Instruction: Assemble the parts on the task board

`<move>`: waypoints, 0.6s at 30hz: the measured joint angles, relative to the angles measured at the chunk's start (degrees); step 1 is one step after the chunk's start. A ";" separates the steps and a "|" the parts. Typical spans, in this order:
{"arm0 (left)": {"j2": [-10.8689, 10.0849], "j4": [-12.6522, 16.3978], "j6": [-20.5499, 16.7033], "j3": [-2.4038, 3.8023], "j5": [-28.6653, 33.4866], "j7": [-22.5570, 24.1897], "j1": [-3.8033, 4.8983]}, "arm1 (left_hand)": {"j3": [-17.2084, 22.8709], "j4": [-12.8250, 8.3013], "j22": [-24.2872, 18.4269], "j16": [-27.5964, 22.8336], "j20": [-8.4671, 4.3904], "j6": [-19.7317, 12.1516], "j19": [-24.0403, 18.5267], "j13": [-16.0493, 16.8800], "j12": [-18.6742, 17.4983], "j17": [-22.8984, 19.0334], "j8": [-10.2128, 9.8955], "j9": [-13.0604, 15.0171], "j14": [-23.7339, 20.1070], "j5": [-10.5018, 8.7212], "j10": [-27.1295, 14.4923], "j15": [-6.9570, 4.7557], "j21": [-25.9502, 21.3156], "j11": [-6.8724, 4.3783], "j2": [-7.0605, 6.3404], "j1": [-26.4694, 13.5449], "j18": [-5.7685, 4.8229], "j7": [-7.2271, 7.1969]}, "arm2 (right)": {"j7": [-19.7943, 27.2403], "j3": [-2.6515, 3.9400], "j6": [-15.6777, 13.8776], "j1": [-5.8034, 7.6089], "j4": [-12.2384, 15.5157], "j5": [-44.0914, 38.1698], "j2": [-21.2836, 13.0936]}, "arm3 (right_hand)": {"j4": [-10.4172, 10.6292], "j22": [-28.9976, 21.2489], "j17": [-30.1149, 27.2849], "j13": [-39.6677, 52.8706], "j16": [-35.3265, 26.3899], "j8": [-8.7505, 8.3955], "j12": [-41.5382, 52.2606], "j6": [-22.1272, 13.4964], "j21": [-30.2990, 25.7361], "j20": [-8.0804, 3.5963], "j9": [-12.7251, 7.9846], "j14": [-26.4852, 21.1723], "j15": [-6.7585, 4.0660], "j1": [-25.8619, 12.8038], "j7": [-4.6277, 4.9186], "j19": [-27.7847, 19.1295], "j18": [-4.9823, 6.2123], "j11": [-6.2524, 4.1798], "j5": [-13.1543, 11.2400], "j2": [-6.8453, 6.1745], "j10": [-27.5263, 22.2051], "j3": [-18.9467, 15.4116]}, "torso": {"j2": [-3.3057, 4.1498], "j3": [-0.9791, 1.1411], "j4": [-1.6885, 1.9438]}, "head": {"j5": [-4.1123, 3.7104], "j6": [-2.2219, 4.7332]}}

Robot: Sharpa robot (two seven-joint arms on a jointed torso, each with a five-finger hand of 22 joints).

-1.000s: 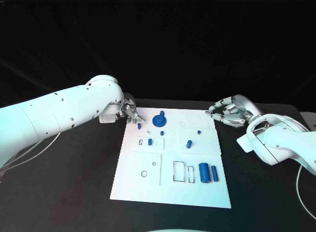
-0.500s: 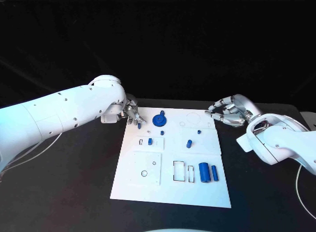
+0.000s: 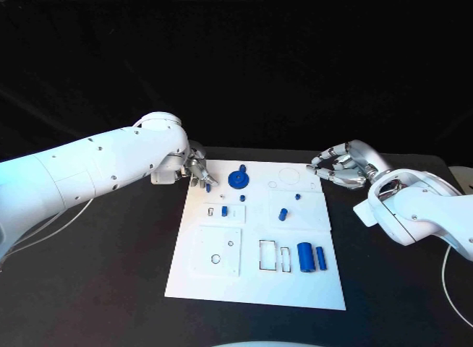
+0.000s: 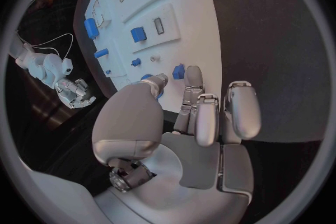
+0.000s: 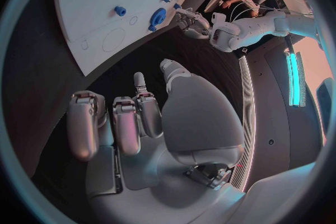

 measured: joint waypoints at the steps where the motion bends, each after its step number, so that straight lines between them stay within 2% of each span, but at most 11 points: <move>1: 0.02 -0.05 0.04 -0.01 0.00 -0.01 0.00 | 0.00 0.00 0.00 0.00 0.00 0.00 0.00 0.00 0.00 0.00 0.00 -0.01 0.00 0.00 0.00 0.00 0.00 0.00 0.04 0.04 0.00 0.00 | 0.00 0.00 0.00 0.00 0.00 0.00 0.00 | 0.00 0.00 0.00 0.00 0.00 0.00 0.00 0.00 0.00 0.00 0.00 0.00 0.00 0.00 0.00 0.00 0.00 0.00 0.00 0.00 0.00 0.00 | 0.01 0.00 -0.01 | -0.01 -0.03; 4: 0.10 -0.17 0.09 -0.02 0.02 -0.03 -0.01 | 0.00 0.00 0.05 0.00 0.00 0.00 0.00 -0.06 0.00 0.00 0.28 -0.01 0.00 0.00 0.00 0.00 0.22 0.00 0.19 0.53 0.00 0.00 | 0.00 0.00 0.00 0.00 0.00 0.00 -0.01 | 0.00 0.00 0.00 0.00 0.00 0.00 0.00 0.00 0.00 0.00 0.05 0.00 0.00 0.00 0.00 0.00 0.00 0.00 0.00 0.00 0.00 0.00 | 0.01 0.01 -0.03 | -0.03 -0.07; 11: 0.30 -0.31 0.10 -0.05 0.03 -0.05 -0.02 | 1.62 -0.64 0.25 0.00 -0.21 0.20 0.21 -0.31 0.00 0.00 0.81 -0.37 0.01 0.00 0.21 -0.43 0.23 -0.21 1.88 4.31 0.00 -0.20 | 0.00 0.00 0.00 0.00 0.02 -0.01 -0.01 | 0.00 -0.01 -0.01 -0.01 0.00 0.00 0.00 0.00 0.00 0.00 0.05 0.00 0.00 0.00 0.00 0.00 0.00 0.00 0.00 0.00 0.00 0.00 | 0.01 0.02 -0.03 | -0.09 -0.16; 18: 0.50 -0.37 0.22 -0.10 0.01 -0.08 -0.03 | 2.79 -1.03 0.37 0.01 -0.21 0.40 0.21 -0.49 0.00 0.00 1.16 -0.47 0.01 0.00 0.21 -0.43 0.42 -0.21 1.82 6.42 0.00 -0.40 | 0.02 0.00 0.00 0.00 0.05 -0.02 -0.02 | 0.00 -0.01 -0.01 -0.01 0.00 0.00 0.00 0.00 0.00 0.00 0.04 0.00 0.00 -0.24 0.00 0.00 0.00 0.00 0.00 0.24 0.00 0.00 | 0.01 0.01 -0.03 | -0.10 -0.34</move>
